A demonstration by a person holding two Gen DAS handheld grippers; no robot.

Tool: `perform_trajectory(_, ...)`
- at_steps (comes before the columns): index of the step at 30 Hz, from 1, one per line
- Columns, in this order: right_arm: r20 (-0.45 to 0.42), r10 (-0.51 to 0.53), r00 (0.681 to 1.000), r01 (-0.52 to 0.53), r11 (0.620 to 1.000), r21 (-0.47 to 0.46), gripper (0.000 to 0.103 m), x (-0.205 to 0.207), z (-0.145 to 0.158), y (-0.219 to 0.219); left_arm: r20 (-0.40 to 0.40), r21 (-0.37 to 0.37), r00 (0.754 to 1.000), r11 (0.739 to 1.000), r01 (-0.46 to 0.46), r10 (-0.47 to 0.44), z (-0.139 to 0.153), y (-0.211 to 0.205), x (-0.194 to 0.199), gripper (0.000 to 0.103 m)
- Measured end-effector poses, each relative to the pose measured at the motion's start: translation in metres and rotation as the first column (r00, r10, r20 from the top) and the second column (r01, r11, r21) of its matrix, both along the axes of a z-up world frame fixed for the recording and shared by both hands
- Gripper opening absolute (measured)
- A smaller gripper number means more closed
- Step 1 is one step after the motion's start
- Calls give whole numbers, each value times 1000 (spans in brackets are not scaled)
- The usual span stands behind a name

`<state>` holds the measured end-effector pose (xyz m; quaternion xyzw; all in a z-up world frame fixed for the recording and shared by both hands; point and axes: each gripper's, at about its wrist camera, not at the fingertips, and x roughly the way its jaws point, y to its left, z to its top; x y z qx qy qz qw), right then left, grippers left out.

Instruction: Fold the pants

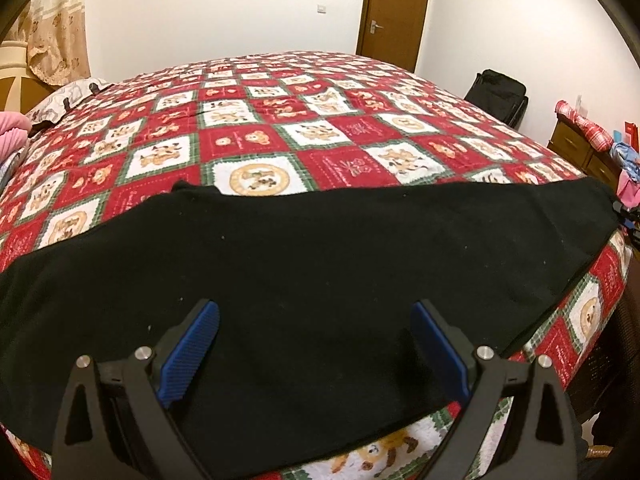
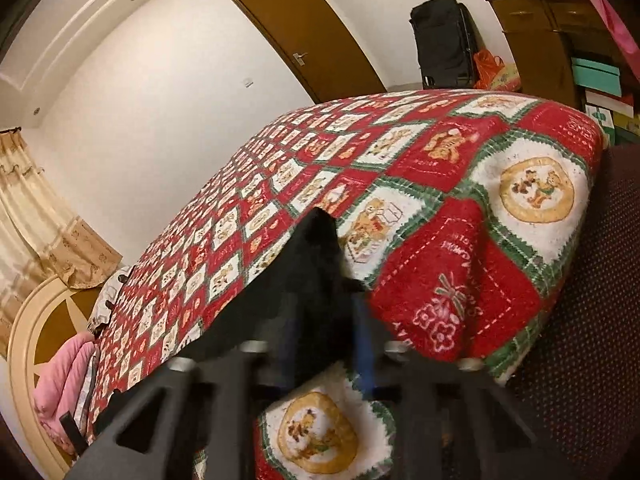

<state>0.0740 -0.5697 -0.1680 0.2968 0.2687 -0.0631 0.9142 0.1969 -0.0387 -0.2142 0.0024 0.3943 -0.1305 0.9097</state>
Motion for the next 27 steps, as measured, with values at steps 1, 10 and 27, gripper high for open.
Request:
perform_trajectory(1,10,3,1000,-3,1000,3,14,-1,1,0,-1,-1,1000,1000,0,0,0,0,0,99)
perform_trajectory(10,73,52,996,-41,989,-141,12,-2,24,31,-11,-25,1000,1000,-4,3,3,8,-1,99)
perform_trajectory(27,24,335,942,-292,853,-433,12,32,47,167,-18,23,999,999,-26,27,10,35,-7,99)
